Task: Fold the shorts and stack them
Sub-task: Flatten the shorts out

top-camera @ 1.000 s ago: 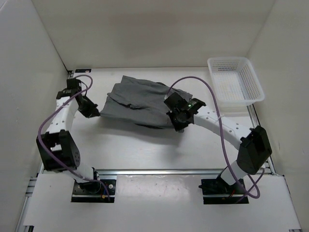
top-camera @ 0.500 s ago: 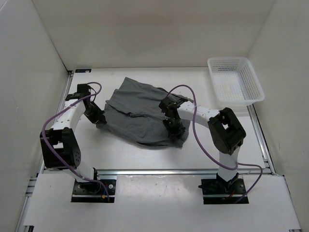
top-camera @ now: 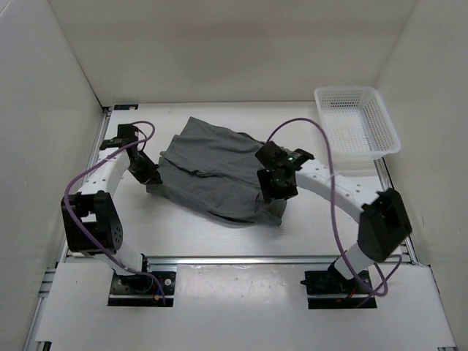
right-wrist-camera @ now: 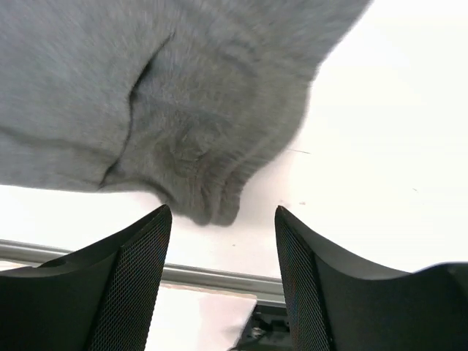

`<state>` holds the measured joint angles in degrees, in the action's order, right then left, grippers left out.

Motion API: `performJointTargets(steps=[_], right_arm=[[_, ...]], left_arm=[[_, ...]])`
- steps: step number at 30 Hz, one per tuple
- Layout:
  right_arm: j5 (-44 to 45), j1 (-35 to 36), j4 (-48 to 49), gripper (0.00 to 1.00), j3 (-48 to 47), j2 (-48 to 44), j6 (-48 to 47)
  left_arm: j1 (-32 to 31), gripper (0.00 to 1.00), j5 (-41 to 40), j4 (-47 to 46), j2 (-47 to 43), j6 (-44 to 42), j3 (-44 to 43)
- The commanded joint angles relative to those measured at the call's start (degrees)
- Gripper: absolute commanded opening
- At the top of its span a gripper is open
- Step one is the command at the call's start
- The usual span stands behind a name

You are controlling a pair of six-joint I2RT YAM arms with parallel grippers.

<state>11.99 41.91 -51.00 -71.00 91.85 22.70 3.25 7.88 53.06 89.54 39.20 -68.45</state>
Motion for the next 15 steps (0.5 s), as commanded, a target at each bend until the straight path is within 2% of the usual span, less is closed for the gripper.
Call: performJointTargets(steps=[1,2,4,5,6,7,9,11,15], right_arm=[[5.9,0.0,-2.4,0.64,-0.9,-7.1,5.0],[5.9,0.0,-2.4,0.64,-0.9,-8.3,5.0],[3.9,0.0,-1.7,0.55,-0.1,-10.8,3.7],[2.2,2.2,-1.1,0.36,1.1,-11.4,2.5],[2.7,4.0,-1.1,0.30,1.7,-12.0,1.4],[2.7,8.5,-1.1,0.28,2.4,-12.0,0.6],[4.6,12.7,-1.1,0.23,4.1,-10.6,0.1],[5.1,16.9,-0.6,0.26,4.6,-8.7,0.1],[5.9,17.5,1.6,0.45,5.3,-2.9,0.6]], left_arm=[[-0.3,0.10,-0.9,-1.0,0.5,-0.4,-2.8],[-0.3,0.10,-0.9,-1.0,0.6,-0.4,-2.8],[-0.8,0.10,-0.9,-1.0,0.6,-0.4,-3.4],[-0.8,0.10,-0.9,-1.0,1.1,-0.4,-3.4],[-0.8,0.10,-0.9,-1.0,1.1,-0.4,-3.9],[-0.8,0.10,-0.9,-1.0,1.1,-0.4,-3.9],[-0.8,0.10,-0.9,-1.0,1.6,-0.4,-4.5],[-0.8,0.10,-0.9,-1.0,1.6,-0.4,-4.5],[-0.8,0.10,-0.9,-1.0,2.2,0.1,-5.0]])
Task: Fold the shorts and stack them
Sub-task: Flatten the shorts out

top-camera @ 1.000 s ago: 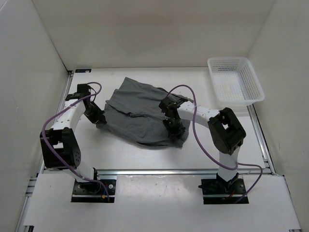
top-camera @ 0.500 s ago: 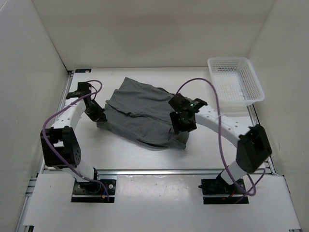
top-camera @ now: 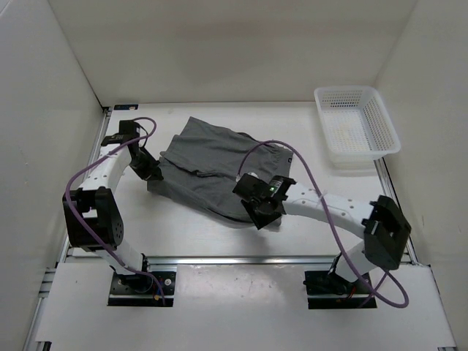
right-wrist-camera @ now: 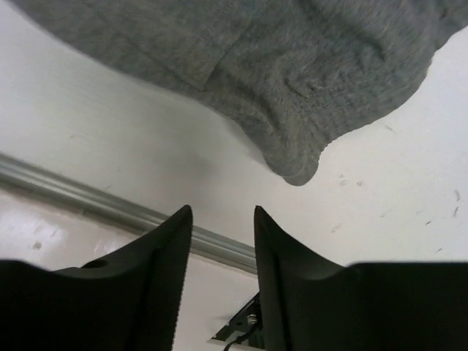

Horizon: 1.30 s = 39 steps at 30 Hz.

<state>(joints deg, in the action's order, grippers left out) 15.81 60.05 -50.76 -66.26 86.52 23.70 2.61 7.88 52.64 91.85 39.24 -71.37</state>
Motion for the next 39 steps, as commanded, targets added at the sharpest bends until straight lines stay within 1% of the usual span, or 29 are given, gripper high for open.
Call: performJointTargets(steps=[1,2,7,11,14,16,19,20,22,24,28,32,34,35,39], right_arm=[[2.1,-0.6,2.4,0.47,0.5,3.3,-0.4],[2.1,-0.6,2.9,0.49,0.5,4.1,-0.4],[2.1,-0.6,6.7,0.49,0.5,10.0,-0.9],[6.9,-0.6,8.6,0.49,-0.7,15.2,-0.9],[8.2,-0.6,9.3,0.49,-2.2,18.6,-2.0],[8.7,-0.6,9.8,0.48,-2.7,19.9,-2.0],[9.3,-1.9,10.4,0.43,-2.7,21.7,-2.0],[9.9,-2.6,10.4,0.40,-2.2,21.7,-2.0],[11.4,-3.1,10.4,0.39,-2.2,19.2,-1.4],[13.6,-3.1,10.4,0.39,-1.0,16.9,0.0],[14.9,-3.7,9.8,0.39,1.3,10.9,1.9],[16.1,-4.3,10.3,0.40,2.4,10.3,1.9],[16.1,-4.3,10.3,0.44,2.4,9.3,1.9],[16.1,-4.3,10.3,0.44,2.4,9.3,1.4],[15.5,-4.3,11.6,0.46,1.1,12.3,0.0]], left_arm=[[-0.2,0.10,-1.5,-0.1,-0.1,0.0,-2.1],[-0.2,0.10,-1.5,-0.1,-0.1,0.0,-2.1],[-0.2,0.10,-2.1,0.4,-0.1,0.0,-2.6],[-0.2,0.10,-2.1,0.4,-0.1,0.0,-2.6],[-0.2,0.10,-2.1,0.4,-0.6,0.0,-2.6],[-0.2,0.10,-2.6,1.0,-0.6,0.0,-2.6],[-0.2,0.10,-3.1,1.5,-0.6,-0.5,-2.6],[-0.2,0.10,-3.1,1.5,-0.6,-0.5,-2.6],[-0.2,0.10,-3.7,2.1,-0.6,-1.0,-3.2],[-0.2,0.10,-3.7,2.1,-0.6,-1.0,-3.2],[-0.2,0.10,-3.7,2.1,-0.6,-1.0,-3.7],[-0.2,0.10,-3.7,2.1,-0.6,-1.0,-3.7],[-0.2,0.10,-3.7,2.1,-0.6,-1.0,-3.7],[-0.2,0.10,-3.7,2.1,-0.6,-1.0,-3.7],[-0.2,0.10,-3.7,2.6,-0.6,-1.0,-3.7]])
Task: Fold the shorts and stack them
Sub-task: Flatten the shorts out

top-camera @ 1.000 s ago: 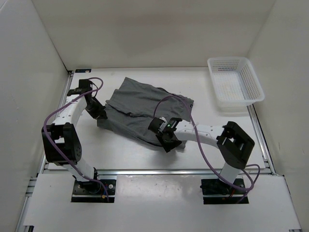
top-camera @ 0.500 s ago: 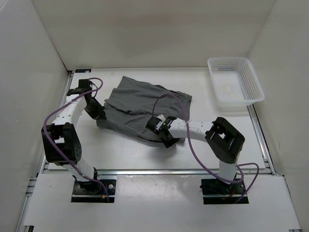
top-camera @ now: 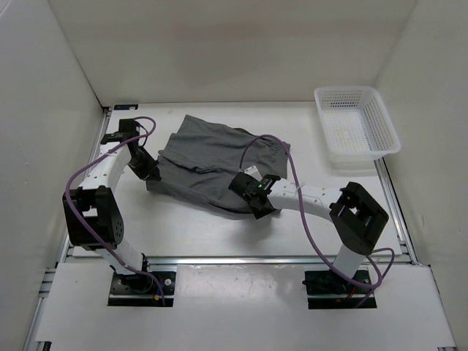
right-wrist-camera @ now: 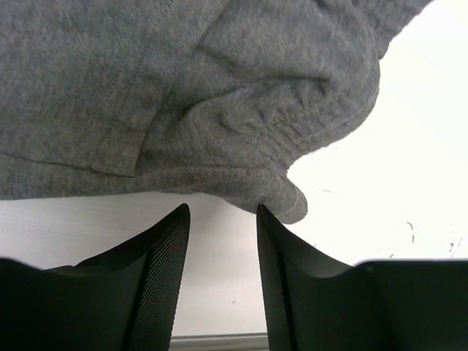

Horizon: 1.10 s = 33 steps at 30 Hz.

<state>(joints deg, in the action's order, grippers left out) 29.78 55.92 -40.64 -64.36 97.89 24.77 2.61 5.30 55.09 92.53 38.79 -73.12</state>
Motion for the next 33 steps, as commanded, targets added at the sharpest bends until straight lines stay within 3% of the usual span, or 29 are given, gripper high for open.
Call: performJointTargets(steps=[1,4,7,13,16,18,26,29,33], right_arm=[[1.5,-0.2,2.1,0.47,-0.8,2.0,-1.0],[1.0,-1.4,3.9,0.51,-1.3,4.3,-2.5],[0.2,-2.0,6.1,0.47,-1.3,5.0,-3.2],[-1.0,-4.3,8.7,0.29,-0.8,6.1,-5.1],[-1.7,-5.6,9.3,0.15,-0.8,6.7,-5.6],[-2.5,-6.3,9.8,0.00,-0.8,6.7,-5.6],[-2.5,-8.2,7.1,0.00,-0.9,0.4,-6.1],[-10.1,-10.8,5.4,0.01,-0.4,-5.0,-0.5],[-26.8,-21.3,8.0,0.18,6.4,-12.6,9.6]], left_arm=[[-0.2,0.10,-1.1,0.2,-1.3,-0.6,-1.9],[-0.2,0.10,-1.1,0.2,-1.3,-0.6,-1.9],[-0.2,0.10,-1.6,0.2,-1.3,-1.1,-1.9],[-0.2,0.10,-1.6,0.2,-1.3,-1.1,-1.9],[-0.2,0.10,-1.6,0.2,-1.3,-1.1,-1.9],[-0.2,0.10,-2.1,0.2,-1.3,-1.1,-1.9],[-0.2,0.10,-2.7,0.7,-1.3,-1.1,-1.9],[-0.2,0.10,-2.0,0.7,-1.8,-1.1,-1.9],[-0.2,0.10,-2.0,0.7,-2.4,-1.1,-1.9]])
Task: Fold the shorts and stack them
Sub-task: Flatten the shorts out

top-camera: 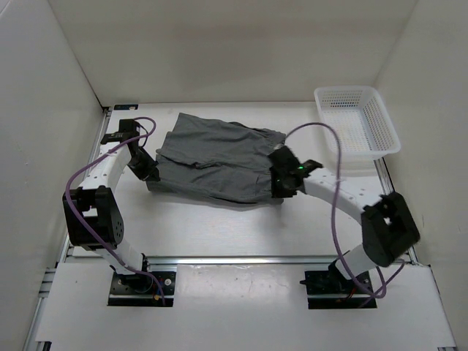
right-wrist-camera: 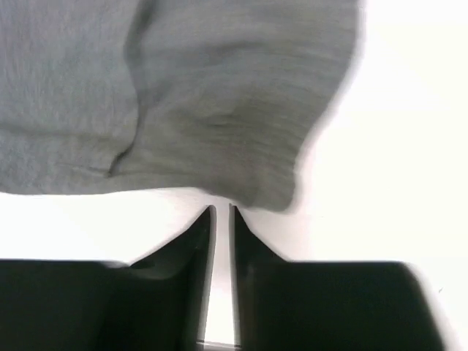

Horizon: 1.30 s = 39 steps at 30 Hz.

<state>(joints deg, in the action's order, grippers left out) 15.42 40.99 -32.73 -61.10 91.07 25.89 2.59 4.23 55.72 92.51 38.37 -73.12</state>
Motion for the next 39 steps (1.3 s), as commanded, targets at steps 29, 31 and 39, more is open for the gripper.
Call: performJointTargets(steps=[29,31,39], right_arm=[[-38.4,-24.7,29.3,0.54,24.6,-8.0,44.0],[-36.9,-23.2,29.3,0.52,24.6,-8.0,43.4],[-34.2,-22.7,28.1,0.49,21.7,-4.1,40.9]], left_arm=[[-1.2,0.10,0.1,0.1,-2.3,-0.7,-1.9],[-1.2,0.10,0.1,0.1,-2.3,-0.7,-2.5],[-1.2,0.10,0.1,0.1,-2.3,-0.7,-2.5]])
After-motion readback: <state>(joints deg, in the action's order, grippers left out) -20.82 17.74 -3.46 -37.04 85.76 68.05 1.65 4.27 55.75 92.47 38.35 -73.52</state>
